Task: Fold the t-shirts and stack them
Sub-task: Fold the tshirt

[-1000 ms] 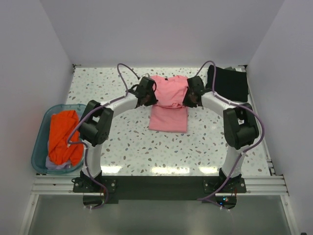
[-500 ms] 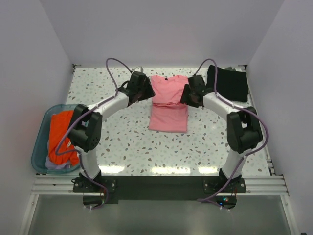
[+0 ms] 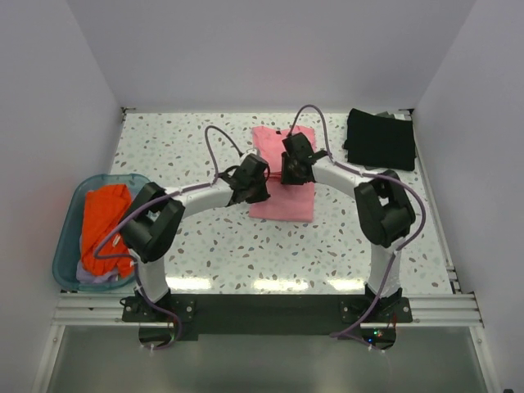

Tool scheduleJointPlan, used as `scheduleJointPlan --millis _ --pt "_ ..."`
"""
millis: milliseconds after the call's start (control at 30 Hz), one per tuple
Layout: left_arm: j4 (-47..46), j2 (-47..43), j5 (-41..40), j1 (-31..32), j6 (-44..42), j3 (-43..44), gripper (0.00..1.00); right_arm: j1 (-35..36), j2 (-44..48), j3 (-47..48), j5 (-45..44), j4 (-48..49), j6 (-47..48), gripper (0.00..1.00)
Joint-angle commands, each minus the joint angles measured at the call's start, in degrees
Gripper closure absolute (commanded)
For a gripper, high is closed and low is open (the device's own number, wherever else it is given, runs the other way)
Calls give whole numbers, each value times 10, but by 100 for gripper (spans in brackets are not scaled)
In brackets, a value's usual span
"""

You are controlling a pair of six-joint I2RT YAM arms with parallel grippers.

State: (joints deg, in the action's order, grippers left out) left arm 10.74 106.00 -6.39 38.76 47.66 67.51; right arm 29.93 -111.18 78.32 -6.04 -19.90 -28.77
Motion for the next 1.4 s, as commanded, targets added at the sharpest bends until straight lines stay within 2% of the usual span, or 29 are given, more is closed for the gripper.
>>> scheduleJointPlan --millis 0,133,300,500,733,967,1200,1367 --pt "-5 13 -33 3 36 -7 100 -5 -40 74 1 -8 25 70" --pt "18 10 -67 12 67 -43 100 -23 -78 128 1 -22 20 70" --pt "15 -11 -70 18 87 -102 100 -37 -119 184 -3 -49 20 70" --pt "4 -26 -49 18 90 -138 100 -40 -131 191 -4 -56 20 69" --pt "-3 -61 -32 32 96 -176 100 -40 -97 152 -6 -45 21 68" --pt "5 -92 -31 61 105 -197 100 -40 -56 71 -6 -19 23 64" --pt "19 -133 -35 105 126 -235 100 -40 -7 87 -14 -37 57 56" --pt "22 -168 -42 107 127 -251 100 -30 63 55 -32 -48 59 52"
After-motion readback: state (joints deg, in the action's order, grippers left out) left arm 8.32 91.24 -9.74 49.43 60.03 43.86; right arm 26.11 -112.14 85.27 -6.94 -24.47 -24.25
